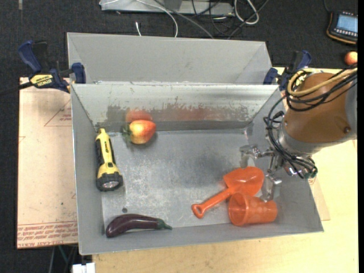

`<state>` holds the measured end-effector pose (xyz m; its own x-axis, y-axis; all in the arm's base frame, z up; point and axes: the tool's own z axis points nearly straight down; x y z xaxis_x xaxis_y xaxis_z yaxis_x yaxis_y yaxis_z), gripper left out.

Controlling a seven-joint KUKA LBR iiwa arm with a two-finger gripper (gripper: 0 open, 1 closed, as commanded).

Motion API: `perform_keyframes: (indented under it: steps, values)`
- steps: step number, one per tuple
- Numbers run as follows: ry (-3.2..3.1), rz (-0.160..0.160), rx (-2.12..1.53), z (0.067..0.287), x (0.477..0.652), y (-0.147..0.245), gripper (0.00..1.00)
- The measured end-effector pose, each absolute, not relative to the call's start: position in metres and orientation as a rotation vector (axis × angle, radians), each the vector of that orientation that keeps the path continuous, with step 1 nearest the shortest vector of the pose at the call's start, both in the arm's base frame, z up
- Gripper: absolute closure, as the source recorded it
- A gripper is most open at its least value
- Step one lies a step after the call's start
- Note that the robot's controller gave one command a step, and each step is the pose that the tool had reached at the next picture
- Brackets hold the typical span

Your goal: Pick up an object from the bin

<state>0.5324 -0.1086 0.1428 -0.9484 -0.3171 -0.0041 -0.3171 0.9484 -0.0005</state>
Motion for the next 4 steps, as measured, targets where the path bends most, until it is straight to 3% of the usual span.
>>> perform_keyframes:
  steps: [1, 2, 3, 4]
  values:
    - [3.114, 0.001, -0.411, 0.145, 0.515, -0.126, 0.00]
    - [3.092, 0.007, -0.516, 0.126, 0.554, -0.093, 0.00]
    - [3.123, 0.001, -0.323, 0.146, 0.526, -0.109, 0.00]
    - [3.054, 0.001, -0.650, 0.072, 0.565, -0.084, 0.00]
